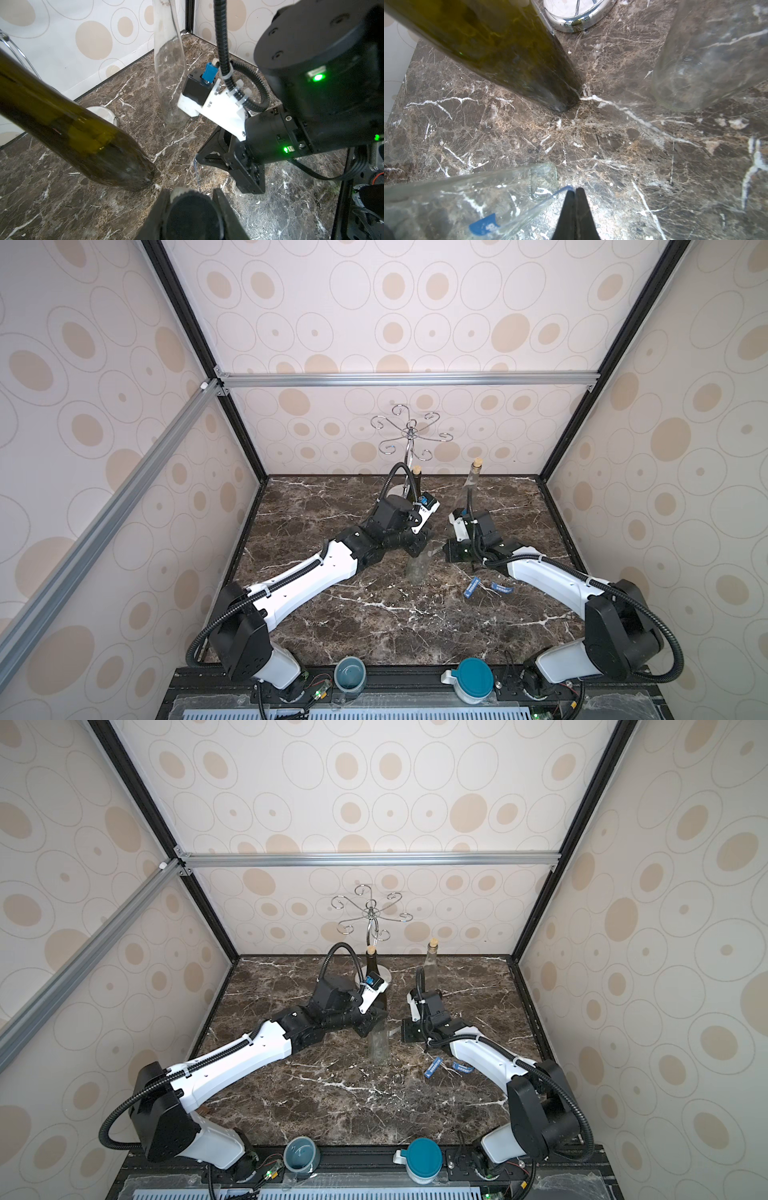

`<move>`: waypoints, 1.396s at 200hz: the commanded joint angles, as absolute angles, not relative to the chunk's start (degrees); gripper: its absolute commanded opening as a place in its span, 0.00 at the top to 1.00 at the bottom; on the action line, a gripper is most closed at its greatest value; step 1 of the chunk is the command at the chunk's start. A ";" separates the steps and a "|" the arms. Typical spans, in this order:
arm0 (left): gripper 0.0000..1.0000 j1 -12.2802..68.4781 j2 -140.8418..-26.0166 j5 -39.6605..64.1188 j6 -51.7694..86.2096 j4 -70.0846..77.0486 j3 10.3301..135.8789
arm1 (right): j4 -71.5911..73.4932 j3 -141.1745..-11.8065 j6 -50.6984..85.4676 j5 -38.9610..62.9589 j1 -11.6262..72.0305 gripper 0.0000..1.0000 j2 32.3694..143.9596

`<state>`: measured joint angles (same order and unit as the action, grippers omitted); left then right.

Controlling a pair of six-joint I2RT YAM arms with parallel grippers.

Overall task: Remove the label from the bottle
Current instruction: Tear open the label from the bottle, then place the label at the center of the board.

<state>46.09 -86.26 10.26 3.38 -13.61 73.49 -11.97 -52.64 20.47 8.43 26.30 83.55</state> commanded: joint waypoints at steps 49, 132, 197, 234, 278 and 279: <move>0.81 47.02 -87.54 11.93 2.11 -16.04 76.37 | -14.11 -51.72 19.25 9.49 24.65 1.00 82.84; 0.81 47.02 -87.23 10.55 2.02 -15.56 76.11 | -28.99 -53.66 18.64 4.98 21.85 1.00 78.17; 0.81 47.02 -86.75 10.27 2.20 -14.42 75.26 | -51.27 -59.58 16.24 -6.64 18.69 1.00 75.56; 0.81 47.02 -86.66 10.28 2.15 -14.06 75.06 | -54.46 -60.65 14.38 -7.03 12.62 1.00 76.82; 0.81 47.03 -86.31 9.82 1.86 -14.20 74.73 | -55.02 -62.41 13.14 -8.28 8.00 1.00 81.40; 0.81 47.03 -86.31 9.79 1.85 -14.22 74.72 | -55.02 -62.45 13.16 -8.36 7.91 1.00 81.52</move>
<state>46.37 -86.80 9.82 2.90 -14.15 74.32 -52.31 -60.69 14.90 -6.61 9.91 78.98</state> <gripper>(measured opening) 0.313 0.045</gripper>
